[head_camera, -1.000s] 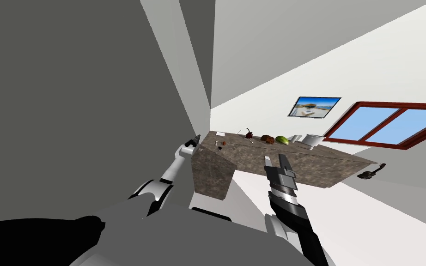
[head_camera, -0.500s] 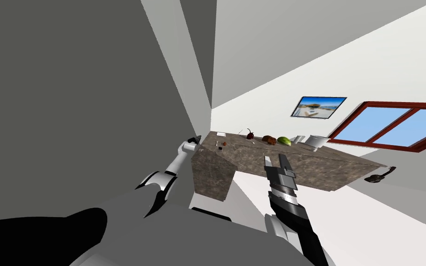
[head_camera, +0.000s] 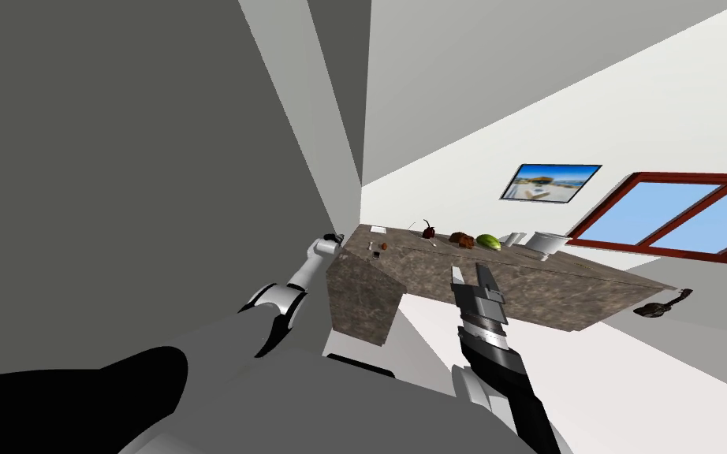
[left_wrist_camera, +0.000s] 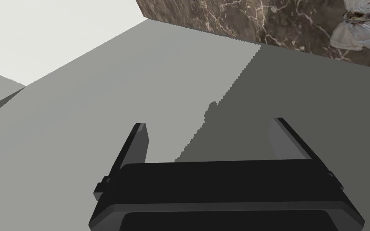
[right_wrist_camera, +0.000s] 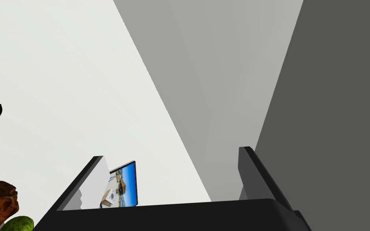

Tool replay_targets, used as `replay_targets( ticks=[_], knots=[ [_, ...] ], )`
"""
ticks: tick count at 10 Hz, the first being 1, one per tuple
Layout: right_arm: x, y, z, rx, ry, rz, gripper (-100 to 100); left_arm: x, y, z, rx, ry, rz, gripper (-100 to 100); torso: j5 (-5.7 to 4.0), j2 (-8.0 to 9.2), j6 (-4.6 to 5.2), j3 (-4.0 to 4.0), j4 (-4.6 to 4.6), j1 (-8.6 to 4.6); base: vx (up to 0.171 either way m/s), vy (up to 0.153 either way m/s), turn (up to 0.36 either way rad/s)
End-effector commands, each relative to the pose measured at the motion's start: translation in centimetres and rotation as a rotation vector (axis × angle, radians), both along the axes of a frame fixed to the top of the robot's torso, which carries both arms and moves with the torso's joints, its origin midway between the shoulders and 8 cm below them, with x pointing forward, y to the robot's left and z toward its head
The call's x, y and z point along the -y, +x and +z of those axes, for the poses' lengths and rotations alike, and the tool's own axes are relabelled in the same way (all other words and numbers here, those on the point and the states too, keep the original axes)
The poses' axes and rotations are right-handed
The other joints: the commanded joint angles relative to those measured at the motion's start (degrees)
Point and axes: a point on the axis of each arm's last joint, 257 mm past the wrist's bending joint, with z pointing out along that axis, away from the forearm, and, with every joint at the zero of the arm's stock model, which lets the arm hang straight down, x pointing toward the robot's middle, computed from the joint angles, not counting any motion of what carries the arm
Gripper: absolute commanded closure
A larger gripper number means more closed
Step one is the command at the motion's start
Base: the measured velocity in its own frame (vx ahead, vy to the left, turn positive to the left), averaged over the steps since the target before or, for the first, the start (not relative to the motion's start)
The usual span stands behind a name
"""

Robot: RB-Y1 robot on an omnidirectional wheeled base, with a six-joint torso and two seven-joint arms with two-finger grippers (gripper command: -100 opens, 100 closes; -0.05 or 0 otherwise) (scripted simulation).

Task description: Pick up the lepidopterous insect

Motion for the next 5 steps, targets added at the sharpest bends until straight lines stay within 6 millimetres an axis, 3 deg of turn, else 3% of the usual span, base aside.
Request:
replay_targets(
  ticks=[1, 5],
  knots=[
    [0.0, 0.0, 0.0, 0.000, 0.000, 0.000, 0, -0.2, -0.4, -1.9, -0.075, 0.003, 0.007, -100, 0.00, 0.00, 0.00, 0.00, 0.00, 0.00, 0.033, -0.010, 0.020],
    [0.0, 0.0, 0.0, 0.000, 0.000, 0.000, 0, 0.2, -0.6, -3.8, -0.195, 0.012, 0.003, -100, 0.00, 0.02, 0.00, 0.01, -0.01, 0.00, 0.027, -0.012, 0.023]
  ],
)
